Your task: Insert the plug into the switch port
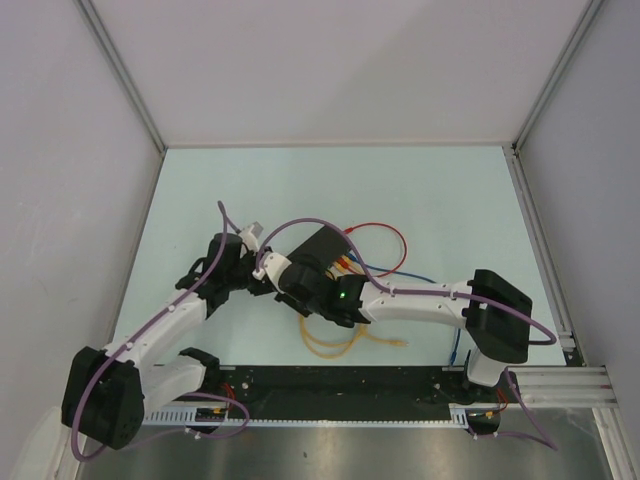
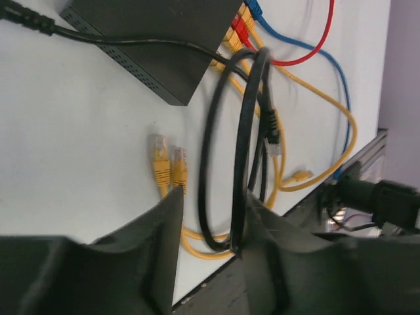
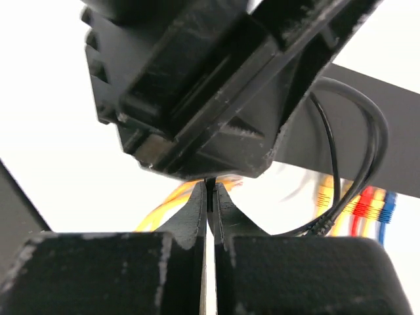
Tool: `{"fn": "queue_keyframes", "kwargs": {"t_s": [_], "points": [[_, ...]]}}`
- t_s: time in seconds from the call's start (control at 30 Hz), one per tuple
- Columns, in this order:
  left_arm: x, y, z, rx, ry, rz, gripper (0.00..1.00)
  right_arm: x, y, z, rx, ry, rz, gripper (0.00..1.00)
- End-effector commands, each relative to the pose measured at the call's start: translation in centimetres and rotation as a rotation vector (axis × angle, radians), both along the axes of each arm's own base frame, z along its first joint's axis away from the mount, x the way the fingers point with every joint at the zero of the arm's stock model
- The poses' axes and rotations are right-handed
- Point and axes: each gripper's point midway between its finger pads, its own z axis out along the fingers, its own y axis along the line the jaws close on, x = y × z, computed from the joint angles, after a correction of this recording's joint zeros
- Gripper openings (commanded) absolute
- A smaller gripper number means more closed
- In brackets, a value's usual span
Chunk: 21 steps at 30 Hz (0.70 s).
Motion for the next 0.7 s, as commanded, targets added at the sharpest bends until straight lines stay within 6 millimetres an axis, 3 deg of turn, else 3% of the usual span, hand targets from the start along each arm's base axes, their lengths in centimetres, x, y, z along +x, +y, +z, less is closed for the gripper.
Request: {"fn": "queue_keyframes", "kwargs": {"t_s": [0.0,0.07,0.13,0.3,0.4,0.5,0.53,0.67], "points": [[-0.2,-0.6,0.6,-0.011,-0.02,-0.069,0.31,-0.6,1.3,1.5,0.088,0.036,0.008,0.01],[-0.8,-0.2,0.1,0.023,0.003,-0.084,0.12,-1.2,1.0,1.7,0.087,0.078,0.03,0.13],[-1.2,-0.1,0.4,0.041,-0.028,-0.134,0.04,-1.7,0.5,3.0,0.124,0.121,0.05,0.26],[-1.8,0.1,1.5,0.071,-0.08,-0.214,0.0,-2.3,-1.4,6.6,0.229,0.236,0.084,0.5],[-2.3,-0.5,2.3,0.049,-0.102,-0.283,0.0,-0.8,-3.4,9.1,0.311,0.287,0.039,0.59],[-3.4,-1.3,2.8,0.036,-0.114,-0.378,0.0,2.2,-6.1,10.8,0.379,0.286,-0.077,0.61],[-3.8,-1.7,2.9,0.036,-0.118,-0.404,0.0,3.9,-7.2,10.9,0.393,0.277,-0.133,0.6],[-5.3,-3.4,4.0,0.008,-0.169,-0.508,0.0,7.2,-9.6,9.1,0.387,0.306,-0.274,0.6]]}}
